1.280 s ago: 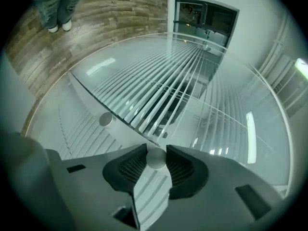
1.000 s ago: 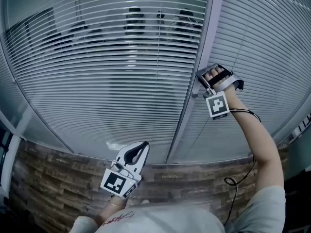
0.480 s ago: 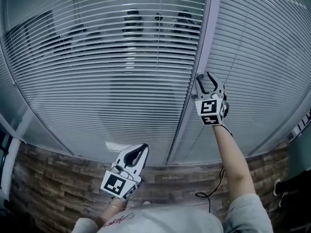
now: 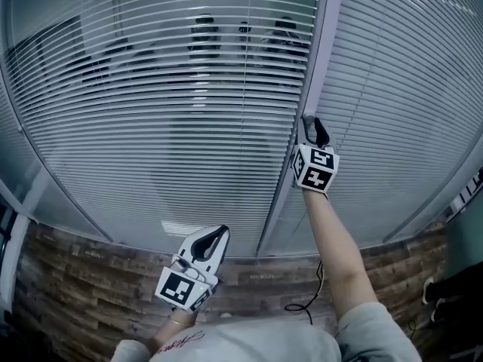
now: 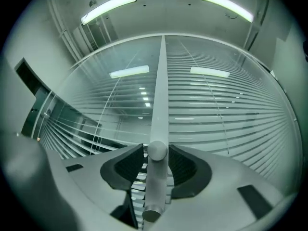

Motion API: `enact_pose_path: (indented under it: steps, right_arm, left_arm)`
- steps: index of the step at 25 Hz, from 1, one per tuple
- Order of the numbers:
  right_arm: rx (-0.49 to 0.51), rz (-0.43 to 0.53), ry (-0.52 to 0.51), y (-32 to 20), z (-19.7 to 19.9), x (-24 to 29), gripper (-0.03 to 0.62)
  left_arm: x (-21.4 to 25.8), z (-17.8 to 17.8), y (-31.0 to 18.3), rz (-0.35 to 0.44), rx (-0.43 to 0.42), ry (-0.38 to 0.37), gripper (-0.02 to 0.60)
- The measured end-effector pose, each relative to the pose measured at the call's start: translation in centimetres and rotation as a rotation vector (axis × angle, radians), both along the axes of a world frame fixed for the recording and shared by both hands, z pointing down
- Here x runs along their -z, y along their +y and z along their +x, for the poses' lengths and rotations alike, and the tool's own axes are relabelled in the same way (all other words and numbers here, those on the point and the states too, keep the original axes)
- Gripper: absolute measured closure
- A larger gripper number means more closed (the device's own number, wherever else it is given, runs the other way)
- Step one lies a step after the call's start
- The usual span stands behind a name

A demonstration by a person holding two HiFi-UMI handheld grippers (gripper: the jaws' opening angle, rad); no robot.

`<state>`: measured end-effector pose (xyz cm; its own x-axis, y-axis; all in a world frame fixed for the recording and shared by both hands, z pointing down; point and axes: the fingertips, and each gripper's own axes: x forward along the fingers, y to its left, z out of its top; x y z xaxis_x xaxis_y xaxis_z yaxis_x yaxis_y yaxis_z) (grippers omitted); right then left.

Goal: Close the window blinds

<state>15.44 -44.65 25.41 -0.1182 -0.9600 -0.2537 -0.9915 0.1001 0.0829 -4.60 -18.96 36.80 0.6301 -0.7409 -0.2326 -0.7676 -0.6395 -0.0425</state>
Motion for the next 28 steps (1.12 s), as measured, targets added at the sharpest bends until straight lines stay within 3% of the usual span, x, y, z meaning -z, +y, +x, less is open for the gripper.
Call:
enact_pose_path:
  steps: [7, 13, 28]
  right_arm:
    - [-0.028, 0.002, -0.167, -0.2, 0.5, 0.3, 0.461]
    - [-0.026, 0.022, -0.179, -0.4, 0.4, -0.5, 0.462]
    - [-0.063, 0.051, 0.504, 0.1, -0.8, -0.7, 0.464]
  left_arm:
    - [0.1, -0.1, 0.2, 0.000, 0.001, 0.000, 0.563]
    - [-0.8, -0.1, -0.1, -0.001, -0.005, -0.006, 0.563]
    - [-1.3, -0.3, -0.1, -0.004, -0.006, -0.003, 0.563]
